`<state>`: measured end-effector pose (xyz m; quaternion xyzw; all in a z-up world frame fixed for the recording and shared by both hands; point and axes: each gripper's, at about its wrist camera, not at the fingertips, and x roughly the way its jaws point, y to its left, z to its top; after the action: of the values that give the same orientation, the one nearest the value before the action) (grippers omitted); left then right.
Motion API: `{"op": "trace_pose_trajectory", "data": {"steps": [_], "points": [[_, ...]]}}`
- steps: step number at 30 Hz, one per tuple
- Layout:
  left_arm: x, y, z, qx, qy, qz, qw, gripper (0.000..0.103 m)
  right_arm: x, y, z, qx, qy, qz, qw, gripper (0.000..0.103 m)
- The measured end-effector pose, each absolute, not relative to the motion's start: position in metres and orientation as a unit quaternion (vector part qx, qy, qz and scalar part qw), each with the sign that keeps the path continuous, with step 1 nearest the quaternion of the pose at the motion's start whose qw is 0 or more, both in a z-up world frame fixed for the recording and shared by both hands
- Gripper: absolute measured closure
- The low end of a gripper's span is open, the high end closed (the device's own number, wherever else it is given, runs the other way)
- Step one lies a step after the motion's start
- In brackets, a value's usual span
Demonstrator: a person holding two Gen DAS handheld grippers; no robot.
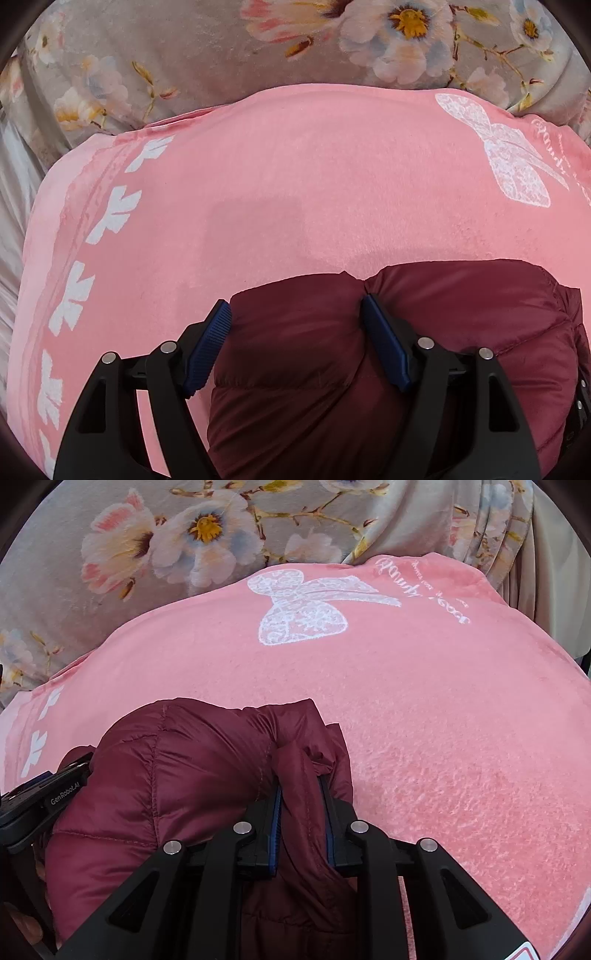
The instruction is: Fold large clothes
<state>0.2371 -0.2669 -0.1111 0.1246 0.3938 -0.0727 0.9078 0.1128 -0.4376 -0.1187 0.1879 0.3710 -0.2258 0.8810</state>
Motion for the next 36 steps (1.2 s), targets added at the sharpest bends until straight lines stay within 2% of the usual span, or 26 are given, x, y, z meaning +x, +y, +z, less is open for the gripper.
{"op": "trace_pose_trajectory", "data": {"steps": [29,33,36], "points": [[0.233,-0.274,-0.116,0.145,0.369,-0.053,0.917,0.031,0.112,-0.438,-0.120,0.199,0.361,-0.223,0.883,0.083],[0.234,-0.272,-0.115,0.137,0.374,-0.056,0.916,0.029,0.106,-0.452,-0.124,0.247,0.349,-0.195,0.883,0.082],[0.238,-0.264,-0.113,0.113,0.389,-0.072,0.911,0.027,0.092,-0.475,-0.127,0.329,0.333,-0.161,0.869,0.081]]}}
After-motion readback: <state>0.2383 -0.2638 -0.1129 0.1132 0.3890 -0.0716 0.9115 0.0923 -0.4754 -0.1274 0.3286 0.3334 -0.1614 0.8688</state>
